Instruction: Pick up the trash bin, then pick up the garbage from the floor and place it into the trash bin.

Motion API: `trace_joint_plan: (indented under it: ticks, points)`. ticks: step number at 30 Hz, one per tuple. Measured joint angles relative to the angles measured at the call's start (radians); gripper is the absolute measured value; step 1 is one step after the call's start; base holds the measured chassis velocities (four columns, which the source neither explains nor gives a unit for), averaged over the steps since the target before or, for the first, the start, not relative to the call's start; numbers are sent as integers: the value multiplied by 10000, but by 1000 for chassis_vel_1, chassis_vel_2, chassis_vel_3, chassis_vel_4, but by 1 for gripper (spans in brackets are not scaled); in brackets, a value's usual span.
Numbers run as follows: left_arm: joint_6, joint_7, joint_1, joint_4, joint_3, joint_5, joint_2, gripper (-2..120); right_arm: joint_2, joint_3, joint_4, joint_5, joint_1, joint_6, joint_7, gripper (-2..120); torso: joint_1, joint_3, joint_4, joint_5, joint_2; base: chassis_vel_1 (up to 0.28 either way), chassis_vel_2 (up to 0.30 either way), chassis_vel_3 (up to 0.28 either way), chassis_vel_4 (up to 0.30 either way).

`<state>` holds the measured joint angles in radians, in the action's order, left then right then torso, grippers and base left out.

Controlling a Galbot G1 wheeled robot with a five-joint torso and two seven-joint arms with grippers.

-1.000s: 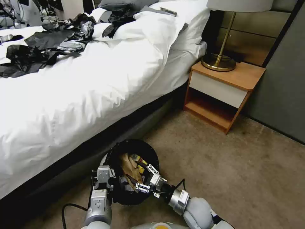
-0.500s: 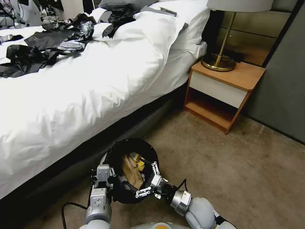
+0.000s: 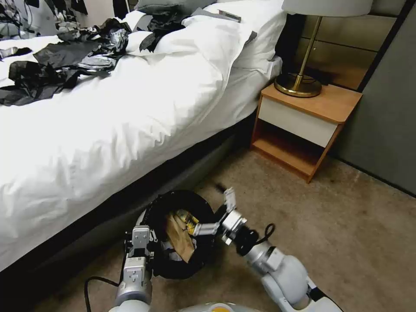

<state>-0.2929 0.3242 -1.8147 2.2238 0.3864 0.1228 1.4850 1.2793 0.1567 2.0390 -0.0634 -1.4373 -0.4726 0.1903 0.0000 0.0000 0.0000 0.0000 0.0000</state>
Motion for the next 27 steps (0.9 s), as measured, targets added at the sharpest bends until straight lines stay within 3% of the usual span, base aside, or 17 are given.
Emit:
trace_joint_plan:
  ticks: [5, 12, 27]
  points:
    - [0, 0, -37, 7, -3, -20, -21, 1, 195, 807, 533, 81, -753, -286, -476, 100, 0, 0, -2, 0, 0, 0, 0, 0, 0]
    - [-3, 0, -119, 180, 11, -97, -32, 1, 247, 1406, 272, 137, -1304, -598, -989, 100, 0, 0, 0, 1, 0, 0, 0, 0, 0]
    - [10, -8, -293, 429, 70, -238, -64, 1, 423, 1755, -426, 99, -1521, -939, -1401, 100, 1, 0, -1, 1, 0, 0, 0, 0, 0]
